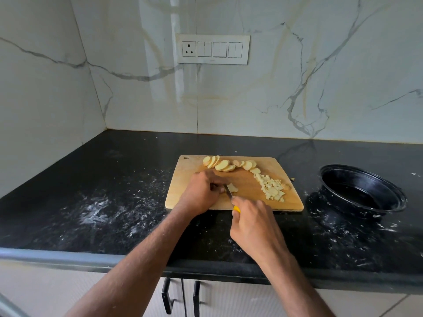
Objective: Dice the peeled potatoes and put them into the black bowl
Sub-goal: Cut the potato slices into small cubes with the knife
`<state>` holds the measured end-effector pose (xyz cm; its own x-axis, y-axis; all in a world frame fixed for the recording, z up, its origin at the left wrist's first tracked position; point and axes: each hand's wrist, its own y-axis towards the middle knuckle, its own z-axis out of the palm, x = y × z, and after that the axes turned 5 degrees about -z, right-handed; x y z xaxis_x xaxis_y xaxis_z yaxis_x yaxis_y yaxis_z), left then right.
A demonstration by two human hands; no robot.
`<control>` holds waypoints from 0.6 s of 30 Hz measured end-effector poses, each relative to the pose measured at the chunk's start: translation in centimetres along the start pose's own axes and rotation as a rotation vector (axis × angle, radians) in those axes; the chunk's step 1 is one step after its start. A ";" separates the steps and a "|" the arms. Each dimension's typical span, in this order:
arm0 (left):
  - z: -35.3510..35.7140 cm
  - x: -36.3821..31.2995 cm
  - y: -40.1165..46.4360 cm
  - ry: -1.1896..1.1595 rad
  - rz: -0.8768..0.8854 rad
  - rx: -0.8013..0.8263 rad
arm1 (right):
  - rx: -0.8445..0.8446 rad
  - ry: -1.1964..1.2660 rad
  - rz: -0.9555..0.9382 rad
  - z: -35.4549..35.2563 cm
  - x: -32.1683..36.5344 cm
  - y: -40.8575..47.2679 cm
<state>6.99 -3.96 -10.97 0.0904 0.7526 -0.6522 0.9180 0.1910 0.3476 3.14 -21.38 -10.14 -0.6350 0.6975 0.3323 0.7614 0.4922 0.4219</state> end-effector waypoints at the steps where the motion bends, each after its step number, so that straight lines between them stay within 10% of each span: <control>1: 0.0 -0.1 0.0 0.015 0.004 0.007 | 0.002 0.011 -0.002 -0.3 -0.1 -0.4; 18: 0.0 0.1 -0.2 0.009 0.022 -0.008 | -0.193 0.139 0.122 -2.2 -2.3 -1.7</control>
<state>6.84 -3.90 -11.09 0.1073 0.7620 -0.6386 0.9127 0.1792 0.3673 3.04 -24.99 -9.77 -0.5624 0.6607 0.4973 0.8025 0.2912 0.5207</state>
